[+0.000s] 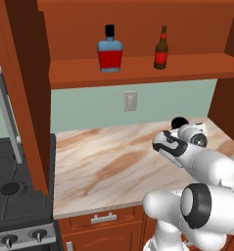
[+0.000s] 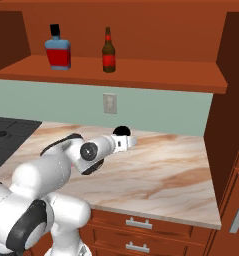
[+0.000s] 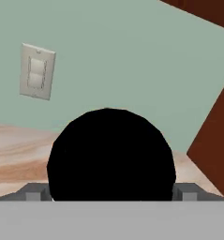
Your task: Sort all alcoholic drinks to one cabinet, and non-alcoholic drinks to the other.
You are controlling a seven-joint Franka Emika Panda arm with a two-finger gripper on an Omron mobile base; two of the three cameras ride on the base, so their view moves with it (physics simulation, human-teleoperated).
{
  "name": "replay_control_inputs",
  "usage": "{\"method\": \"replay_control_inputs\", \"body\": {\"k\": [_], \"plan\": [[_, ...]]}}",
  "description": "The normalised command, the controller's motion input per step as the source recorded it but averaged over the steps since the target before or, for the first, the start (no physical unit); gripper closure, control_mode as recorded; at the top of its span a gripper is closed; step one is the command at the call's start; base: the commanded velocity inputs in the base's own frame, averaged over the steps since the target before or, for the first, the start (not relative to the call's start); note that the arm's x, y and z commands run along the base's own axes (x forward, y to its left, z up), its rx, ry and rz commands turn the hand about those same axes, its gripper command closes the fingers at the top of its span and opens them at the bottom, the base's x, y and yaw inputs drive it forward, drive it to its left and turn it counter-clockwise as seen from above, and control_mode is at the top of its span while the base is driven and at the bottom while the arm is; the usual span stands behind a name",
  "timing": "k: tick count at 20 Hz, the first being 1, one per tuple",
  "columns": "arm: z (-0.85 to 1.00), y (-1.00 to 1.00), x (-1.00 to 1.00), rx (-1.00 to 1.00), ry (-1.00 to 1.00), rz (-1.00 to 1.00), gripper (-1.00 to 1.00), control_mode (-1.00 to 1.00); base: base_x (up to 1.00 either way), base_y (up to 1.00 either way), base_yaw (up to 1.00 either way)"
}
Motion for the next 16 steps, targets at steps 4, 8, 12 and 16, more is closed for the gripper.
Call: {"method": "replay_control_inputs", "body": {"k": [4,8,12,16], "plan": [[0.92,0.00,-0.07,-0.16,0.14,0.00,1.00,-1.00,0.00,0.00,0.00],[0.54,0.00,-0.17,-0.17,0.22,0.01,1.00,-1.00,0.00,0.00,0.00],[0.16,0.01,-0.26,-0.19,0.28,0.01,1.00,-1.00,0.00,0.00,0.00],[-0.01,0.06,-0.37,-0.19,0.32,0.02,1.00,-1.00,0.00,0.00,0.00]]}}
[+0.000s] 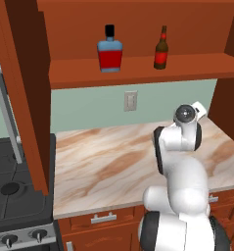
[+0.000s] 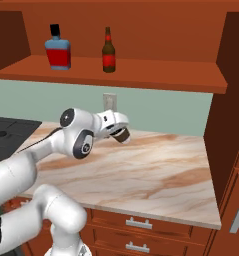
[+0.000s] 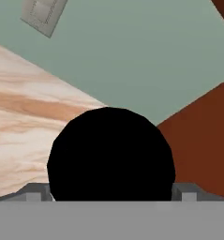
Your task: Sort all alcoholic drinks to one cabinet, and non-alcoholic drinks to the other.
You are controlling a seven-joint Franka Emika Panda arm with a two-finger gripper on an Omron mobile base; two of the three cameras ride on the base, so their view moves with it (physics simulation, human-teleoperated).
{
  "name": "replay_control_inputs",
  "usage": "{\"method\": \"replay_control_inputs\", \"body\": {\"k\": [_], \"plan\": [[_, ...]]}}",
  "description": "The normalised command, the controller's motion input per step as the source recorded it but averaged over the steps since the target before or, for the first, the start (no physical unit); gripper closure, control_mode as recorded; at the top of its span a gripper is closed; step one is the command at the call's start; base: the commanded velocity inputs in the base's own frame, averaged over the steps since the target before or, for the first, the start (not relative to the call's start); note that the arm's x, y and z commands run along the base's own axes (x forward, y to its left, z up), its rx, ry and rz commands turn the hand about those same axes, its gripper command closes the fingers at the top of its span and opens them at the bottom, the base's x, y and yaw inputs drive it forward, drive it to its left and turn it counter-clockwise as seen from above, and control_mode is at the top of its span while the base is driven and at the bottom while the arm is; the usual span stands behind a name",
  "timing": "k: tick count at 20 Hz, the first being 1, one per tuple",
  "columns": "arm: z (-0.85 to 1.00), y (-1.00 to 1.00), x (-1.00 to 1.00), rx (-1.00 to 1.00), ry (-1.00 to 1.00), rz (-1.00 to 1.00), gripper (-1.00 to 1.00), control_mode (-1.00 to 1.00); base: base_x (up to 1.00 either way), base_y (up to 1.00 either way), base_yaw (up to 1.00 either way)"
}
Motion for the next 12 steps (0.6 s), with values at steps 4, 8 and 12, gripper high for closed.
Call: {"method": "replay_control_inputs", "body": {"k": [4,8,12], "plan": [[-0.10,0.03,-0.49,-0.17,0.25,0.02,1.00,-1.00,0.00,0.00,0.00],[-0.04,0.00,-0.63,-0.12,0.10,0.01,1.00,-1.00,0.00,0.00,0.00],[0.08,0.00,-0.69,-0.07,0.02,0.00,1.00,-1.00,0.00,0.00,0.00]]}}
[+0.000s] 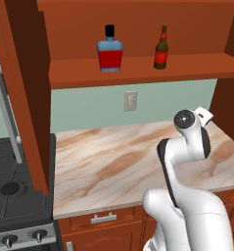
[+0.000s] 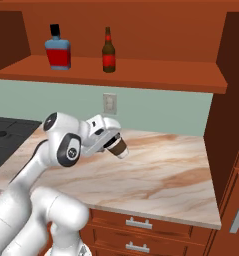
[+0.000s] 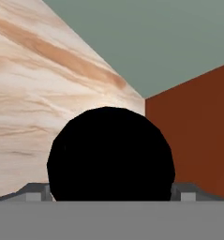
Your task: Sort all alcoholic drinks to one cabinet, and non-alcoholic drinks to the other.
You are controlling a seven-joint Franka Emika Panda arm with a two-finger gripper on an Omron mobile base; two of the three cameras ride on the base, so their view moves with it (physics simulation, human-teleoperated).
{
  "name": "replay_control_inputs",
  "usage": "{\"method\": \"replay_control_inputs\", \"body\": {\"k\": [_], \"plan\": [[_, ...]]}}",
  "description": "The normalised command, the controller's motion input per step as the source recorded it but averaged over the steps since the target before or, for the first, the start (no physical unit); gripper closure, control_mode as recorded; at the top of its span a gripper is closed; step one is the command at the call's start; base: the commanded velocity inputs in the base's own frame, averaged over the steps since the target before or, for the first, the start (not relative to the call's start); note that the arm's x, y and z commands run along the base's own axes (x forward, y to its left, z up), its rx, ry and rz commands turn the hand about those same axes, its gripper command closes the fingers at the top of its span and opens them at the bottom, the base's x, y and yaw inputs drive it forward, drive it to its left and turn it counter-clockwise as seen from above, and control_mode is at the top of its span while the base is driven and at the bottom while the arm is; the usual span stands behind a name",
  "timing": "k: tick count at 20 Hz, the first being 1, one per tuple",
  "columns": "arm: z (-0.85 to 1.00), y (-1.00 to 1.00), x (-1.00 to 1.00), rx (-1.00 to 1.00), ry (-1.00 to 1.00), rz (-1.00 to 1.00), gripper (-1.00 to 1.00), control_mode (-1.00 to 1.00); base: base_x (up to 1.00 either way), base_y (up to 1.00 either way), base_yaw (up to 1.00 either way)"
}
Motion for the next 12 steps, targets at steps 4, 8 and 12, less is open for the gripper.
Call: {"method": "replay_control_inputs", "body": {"k": [4,8,12], "plan": [[0.24,0.00,-0.65,-0.02,0.02,0.00,1.00,-1.00,0.00,0.00,0.00],[0.26,0.00,-0.60,0.00,0.02,0.00,1.00,-1.00,0.00,0.00,0.00],[0.21,0.00,-0.55,0.00,0.03,0.00,1.00,-1.00,0.00,0.00,0.00]]}}
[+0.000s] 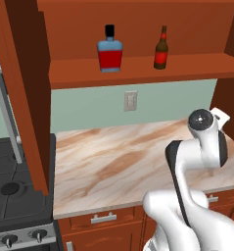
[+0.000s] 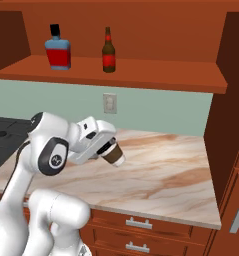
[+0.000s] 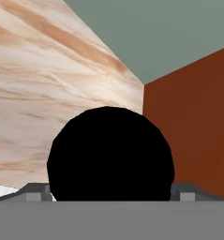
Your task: Sort all alcoholic drinks to one cabinet, and non-alcoholic drinks to the other.
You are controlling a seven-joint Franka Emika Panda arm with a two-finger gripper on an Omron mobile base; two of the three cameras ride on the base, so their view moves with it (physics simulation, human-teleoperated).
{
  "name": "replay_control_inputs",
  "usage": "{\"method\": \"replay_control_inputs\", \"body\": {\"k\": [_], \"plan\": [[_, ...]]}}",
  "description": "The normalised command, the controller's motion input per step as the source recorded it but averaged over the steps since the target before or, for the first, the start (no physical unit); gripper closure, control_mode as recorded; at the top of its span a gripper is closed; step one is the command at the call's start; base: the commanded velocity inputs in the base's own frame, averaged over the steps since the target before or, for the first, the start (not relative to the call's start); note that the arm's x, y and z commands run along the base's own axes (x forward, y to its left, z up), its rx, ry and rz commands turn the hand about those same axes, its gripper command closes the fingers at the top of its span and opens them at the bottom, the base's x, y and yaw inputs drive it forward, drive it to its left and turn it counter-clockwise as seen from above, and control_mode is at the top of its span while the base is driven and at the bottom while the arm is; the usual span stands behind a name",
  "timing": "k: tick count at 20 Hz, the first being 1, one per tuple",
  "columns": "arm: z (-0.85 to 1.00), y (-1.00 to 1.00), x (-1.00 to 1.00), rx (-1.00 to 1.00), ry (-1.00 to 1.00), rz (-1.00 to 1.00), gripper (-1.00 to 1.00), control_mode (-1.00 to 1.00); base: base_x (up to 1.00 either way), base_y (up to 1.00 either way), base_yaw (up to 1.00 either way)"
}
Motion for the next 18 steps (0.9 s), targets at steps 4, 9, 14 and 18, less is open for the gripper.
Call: {"method": "replay_control_inputs", "body": {"k": [4,9,14,18], "plan": [[0.23,0.00,-0.48,0.00,0.08,0.01,1.00,-1.00,0.00,0.00,0.00],[0.13,0.00,-0.49,0.00,0.02,0.03,1.00,-1.00,0.00,0.00,0.00],[0.05,0.03,-0.51,0.01,-0.06,0.04,1.00,-1.00,0.00,0.00,0.00],[0.09,0.09,-0.46,0.03,-0.13,0.04,1.00,-1.00,0.00,0.00,0.00]]}}
